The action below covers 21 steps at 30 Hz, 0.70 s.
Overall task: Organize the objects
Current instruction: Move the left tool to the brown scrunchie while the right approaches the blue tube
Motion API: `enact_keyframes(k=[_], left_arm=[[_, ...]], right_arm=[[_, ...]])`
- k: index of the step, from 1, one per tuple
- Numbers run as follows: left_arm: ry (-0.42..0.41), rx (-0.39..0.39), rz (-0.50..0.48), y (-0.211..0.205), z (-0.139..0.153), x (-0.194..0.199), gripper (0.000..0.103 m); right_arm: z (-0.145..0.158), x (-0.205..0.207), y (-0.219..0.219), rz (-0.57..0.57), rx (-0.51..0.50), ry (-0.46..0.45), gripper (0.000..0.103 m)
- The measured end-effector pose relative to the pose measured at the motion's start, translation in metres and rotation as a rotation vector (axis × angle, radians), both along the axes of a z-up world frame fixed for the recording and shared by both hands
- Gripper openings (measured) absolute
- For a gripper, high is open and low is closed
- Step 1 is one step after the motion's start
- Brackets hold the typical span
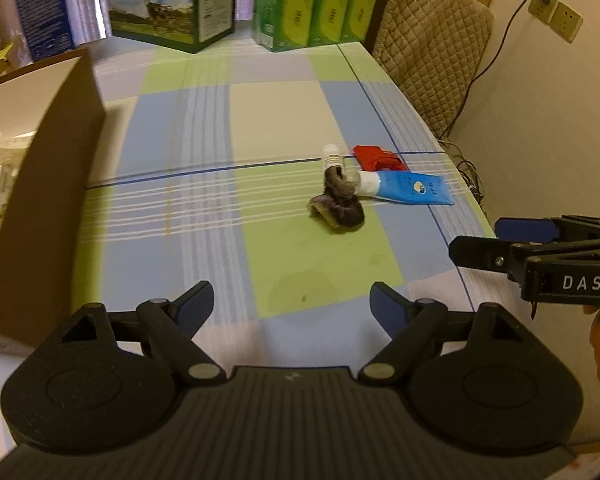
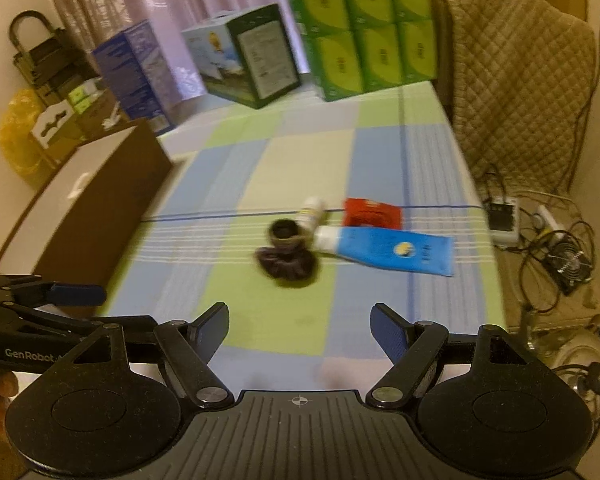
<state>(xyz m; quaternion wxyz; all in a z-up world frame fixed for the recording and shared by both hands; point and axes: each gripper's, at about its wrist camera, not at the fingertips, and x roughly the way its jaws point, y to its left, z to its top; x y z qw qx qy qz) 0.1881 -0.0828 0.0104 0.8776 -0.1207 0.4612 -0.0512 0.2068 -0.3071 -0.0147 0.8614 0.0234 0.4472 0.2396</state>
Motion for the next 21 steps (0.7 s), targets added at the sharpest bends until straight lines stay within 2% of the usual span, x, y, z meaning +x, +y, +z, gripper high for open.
enact_keyframes(k=[10, 21], left_arm=[[0.0, -0.022, -0.05, -0.027, -0.017, 0.044, 0.074], [0.019, -0.017, -0.064, -0.046, -0.042, 0.099, 0.065]], right_arm=[[-0.018, 0.027, -0.035, -0.072, -0.029, 0.024, 0.075], [-0.037, 0.066, -0.05, -0.083, -0.061, 0.025, 0.074]])
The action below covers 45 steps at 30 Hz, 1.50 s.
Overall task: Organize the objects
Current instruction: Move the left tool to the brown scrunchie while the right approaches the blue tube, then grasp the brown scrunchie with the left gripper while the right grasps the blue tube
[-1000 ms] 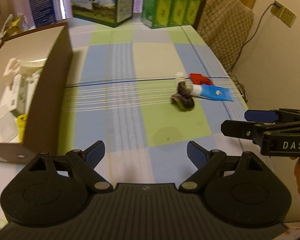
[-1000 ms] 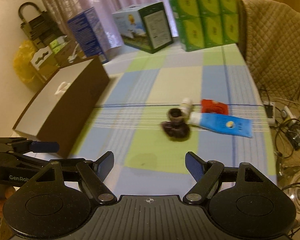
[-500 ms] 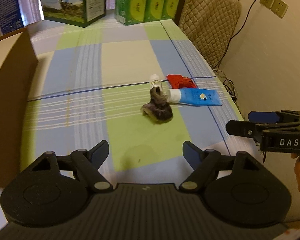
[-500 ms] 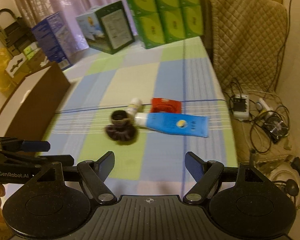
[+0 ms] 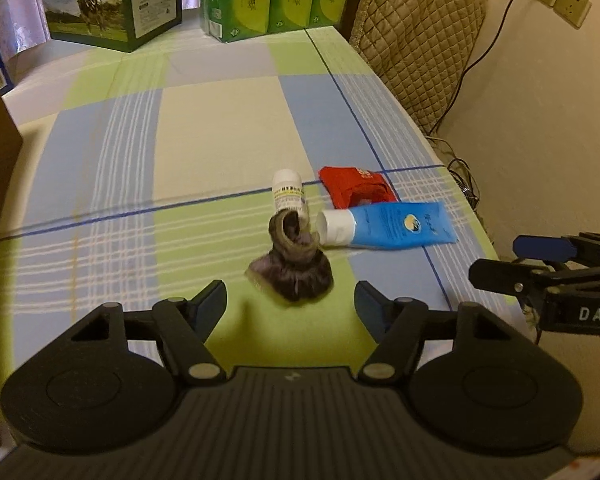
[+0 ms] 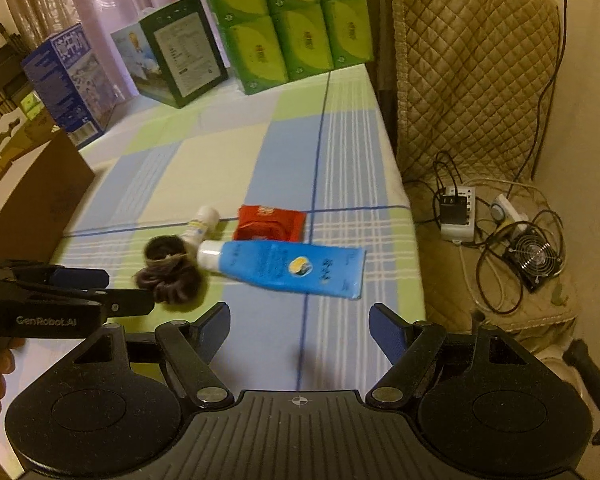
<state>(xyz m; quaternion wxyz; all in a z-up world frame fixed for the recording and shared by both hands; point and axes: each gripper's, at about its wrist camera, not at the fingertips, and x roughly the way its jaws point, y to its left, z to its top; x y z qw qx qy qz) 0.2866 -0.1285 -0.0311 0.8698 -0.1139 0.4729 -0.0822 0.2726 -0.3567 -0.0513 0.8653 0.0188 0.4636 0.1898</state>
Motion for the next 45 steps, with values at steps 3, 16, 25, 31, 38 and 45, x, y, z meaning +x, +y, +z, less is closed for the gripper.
enact_keyframes(k=[3, 16, 25, 31, 38, 45], left_arm=[[0.005, 0.005, -0.001, -0.004, -0.007, 0.014, 0.063], [0.022, 0.058, -0.022, -0.014, -0.034, 0.042, 0.041], [0.051, 0.069, -0.004, 0.007, -0.035, 0.015, 0.031], [0.092, 0.057, 0.07, 0.036, -0.037, -0.01, 0.031], [0.117, 0.048, 0.148, 0.06, -0.038, -0.028, 0.031], [0.108, 0.059, 0.162, 0.064, -0.039, -0.028, 0.033]], right_arm=[[-0.005, 0.011, -0.001, 0.003, -0.01, 0.005, 0.074], [-0.024, 0.048, 0.012, 0.111, 0.002, -0.024, 0.073], [-0.043, 0.078, 0.02, 0.256, 0.091, -0.042, 0.073], [-0.057, 0.084, 0.016, 0.3, 0.14, 0.017, 0.073], [-0.056, 0.041, 0.033, 0.433, 0.144, 0.044, 0.073], [-0.06, 0.026, 0.069, 0.39, 0.037, -0.029, 0.056]])
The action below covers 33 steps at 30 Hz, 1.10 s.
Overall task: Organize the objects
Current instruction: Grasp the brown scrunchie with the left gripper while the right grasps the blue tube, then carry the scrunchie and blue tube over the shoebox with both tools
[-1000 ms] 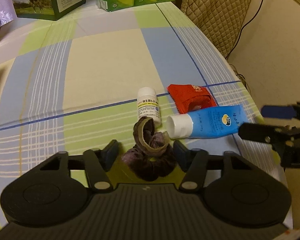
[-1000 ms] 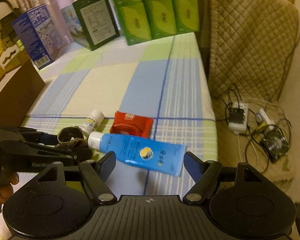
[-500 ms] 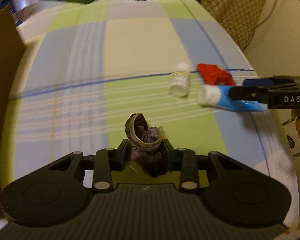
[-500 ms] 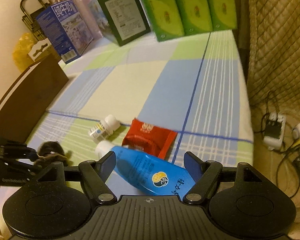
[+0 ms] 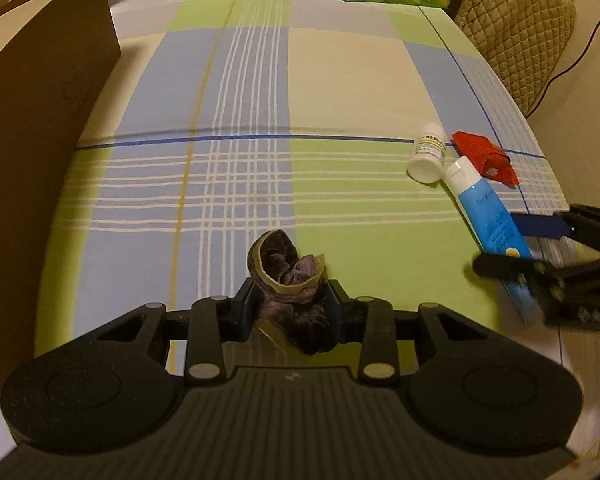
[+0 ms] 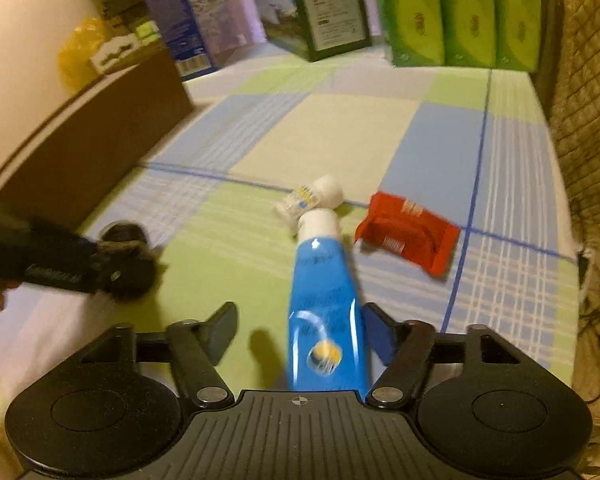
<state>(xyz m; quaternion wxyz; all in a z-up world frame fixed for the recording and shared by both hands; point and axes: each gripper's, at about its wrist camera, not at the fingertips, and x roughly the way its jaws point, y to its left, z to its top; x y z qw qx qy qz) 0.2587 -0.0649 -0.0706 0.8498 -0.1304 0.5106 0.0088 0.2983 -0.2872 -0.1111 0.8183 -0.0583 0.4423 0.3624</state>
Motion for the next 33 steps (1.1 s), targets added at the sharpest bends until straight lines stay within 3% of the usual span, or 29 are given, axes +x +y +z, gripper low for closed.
enact_keyframes(k=[2, 9, 11, 19, 33], left_arm=[[-0.002, 0.003, 0.003, 0.0, 0.0, 0.001, 0.033], [-0.007, 0.009, 0.005, 0.0, 0.0, 0.001, 0.034], [-0.009, 0.011, 0.006, 0.0, 0.0, 0.0, 0.034], [-0.013, 0.016, 0.017, -0.001, 0.001, -0.007, 0.034], [0.004, 0.002, 0.006, 0.003, 0.001, -0.057, 0.033]], right_arm=[[0.0, 0.006, 0.008, -0.042, -0.021, -0.009, 0.047], [0.0, 0.007, 0.024, -0.084, -0.097, -0.039, 0.043], [0.0, 0.004, 0.027, -0.09, -0.125, -0.057, 0.036], [0.0, -0.011, 0.029, -0.06, -0.144, -0.066, 0.036], [0.002, -0.085, 0.022, 0.116, -0.174, -0.057, 0.036]])
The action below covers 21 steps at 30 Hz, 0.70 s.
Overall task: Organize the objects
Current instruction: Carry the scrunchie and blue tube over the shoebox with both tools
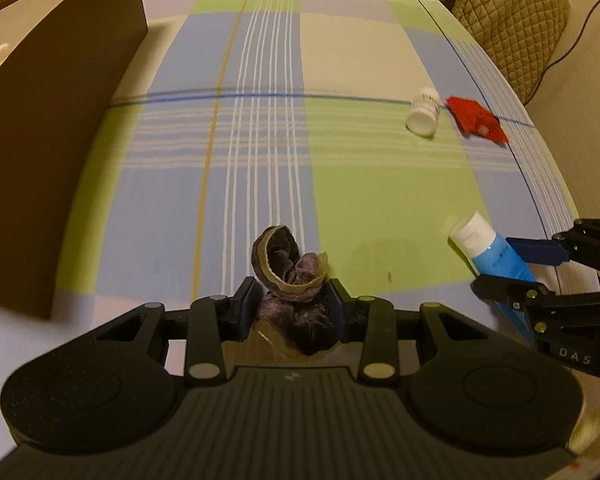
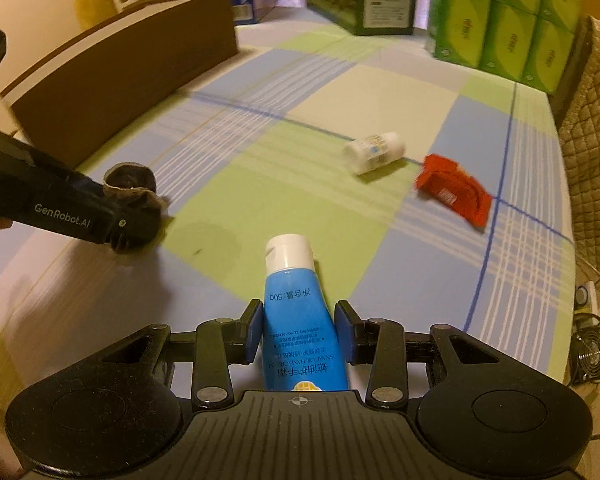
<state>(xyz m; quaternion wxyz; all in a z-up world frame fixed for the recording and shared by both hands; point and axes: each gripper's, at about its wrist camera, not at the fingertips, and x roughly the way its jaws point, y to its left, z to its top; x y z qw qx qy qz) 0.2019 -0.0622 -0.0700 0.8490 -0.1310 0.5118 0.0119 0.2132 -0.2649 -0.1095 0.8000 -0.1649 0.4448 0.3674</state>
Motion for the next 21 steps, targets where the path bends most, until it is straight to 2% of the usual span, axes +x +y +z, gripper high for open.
enact_keyframes(k=[10, 14, 21], left_arm=[[0.002, -0.029, 0.019, 0.003, 0.0, -0.03, 0.032], [0.001, -0.042, 0.034, 0.006, 0.001, -0.038, 0.024], [-0.01, -0.053, 0.057, 0.021, 0.008, -0.053, 0.022]], right_arm=[[-0.004, -0.024, 0.028, 0.065, -0.036, -0.039, 0.037], [-0.005, -0.028, 0.038, 0.08, -0.037, -0.03, 0.035], [0.004, -0.028, 0.047, 0.056, 0.008, 0.021, 0.035]])
